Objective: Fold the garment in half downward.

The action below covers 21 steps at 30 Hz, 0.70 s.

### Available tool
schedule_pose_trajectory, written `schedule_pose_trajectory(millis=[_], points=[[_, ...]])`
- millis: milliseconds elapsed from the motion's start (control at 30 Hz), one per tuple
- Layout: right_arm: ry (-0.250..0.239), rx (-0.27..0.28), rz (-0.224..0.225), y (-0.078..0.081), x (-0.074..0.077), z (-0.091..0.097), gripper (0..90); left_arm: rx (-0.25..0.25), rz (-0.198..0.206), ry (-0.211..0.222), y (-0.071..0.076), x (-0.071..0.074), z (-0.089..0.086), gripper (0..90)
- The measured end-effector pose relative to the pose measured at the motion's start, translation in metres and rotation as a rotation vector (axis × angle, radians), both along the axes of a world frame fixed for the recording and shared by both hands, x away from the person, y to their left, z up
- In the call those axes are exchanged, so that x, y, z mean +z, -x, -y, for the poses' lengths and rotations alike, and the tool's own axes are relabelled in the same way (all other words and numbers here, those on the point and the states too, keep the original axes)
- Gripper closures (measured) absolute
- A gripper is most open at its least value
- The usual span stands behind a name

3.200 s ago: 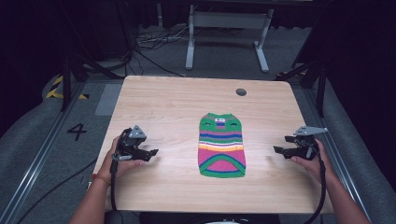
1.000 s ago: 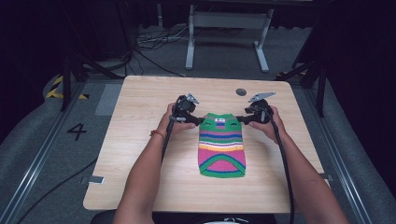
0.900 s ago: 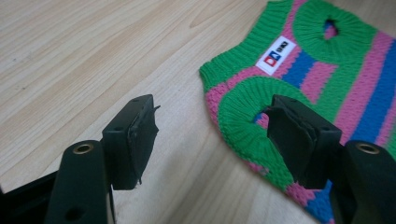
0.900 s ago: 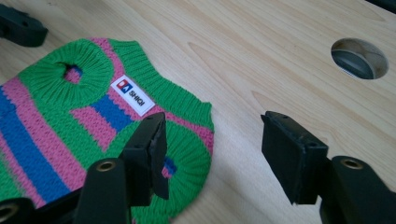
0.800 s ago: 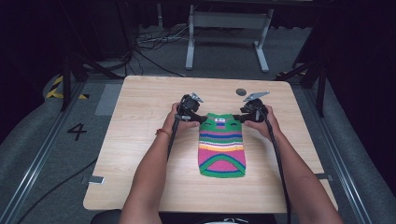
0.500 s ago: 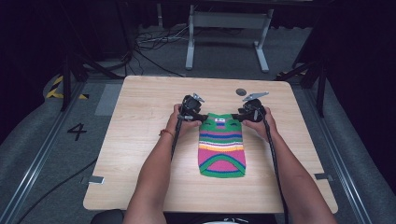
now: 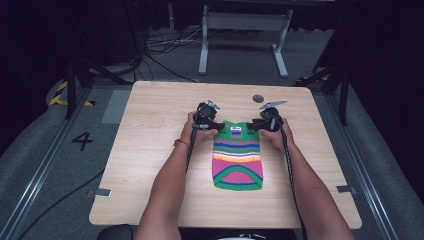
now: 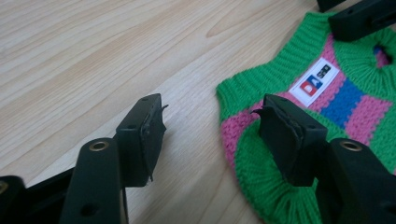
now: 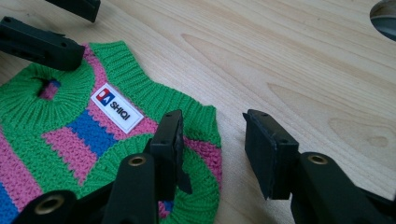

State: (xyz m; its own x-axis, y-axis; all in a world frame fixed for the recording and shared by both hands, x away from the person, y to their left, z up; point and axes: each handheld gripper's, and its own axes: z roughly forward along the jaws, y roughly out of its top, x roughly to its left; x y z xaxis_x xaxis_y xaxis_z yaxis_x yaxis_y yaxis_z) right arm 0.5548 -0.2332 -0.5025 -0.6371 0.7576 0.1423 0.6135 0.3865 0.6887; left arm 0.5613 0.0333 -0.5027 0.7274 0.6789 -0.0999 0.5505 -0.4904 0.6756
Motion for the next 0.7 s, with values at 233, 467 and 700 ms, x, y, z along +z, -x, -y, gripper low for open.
schedule_pose_trajectory(millis=[233,467,700], points=[[-0.009,0.037,-0.016,0.000,0.001,-0.002,71.6,0.022,0.004,0.022,-0.001,-0.003,-0.001,42.4],[-0.009,0.059,-0.013,0.001,0.002,-0.004,81.3,-0.058,-0.025,0.028,0.003,0.000,0.002,76.1],[0.048,0.093,0.020,0.004,0.008,-0.011,85.2,-0.115,0.001,-0.042,0.008,0.006,0.003,82.9]])
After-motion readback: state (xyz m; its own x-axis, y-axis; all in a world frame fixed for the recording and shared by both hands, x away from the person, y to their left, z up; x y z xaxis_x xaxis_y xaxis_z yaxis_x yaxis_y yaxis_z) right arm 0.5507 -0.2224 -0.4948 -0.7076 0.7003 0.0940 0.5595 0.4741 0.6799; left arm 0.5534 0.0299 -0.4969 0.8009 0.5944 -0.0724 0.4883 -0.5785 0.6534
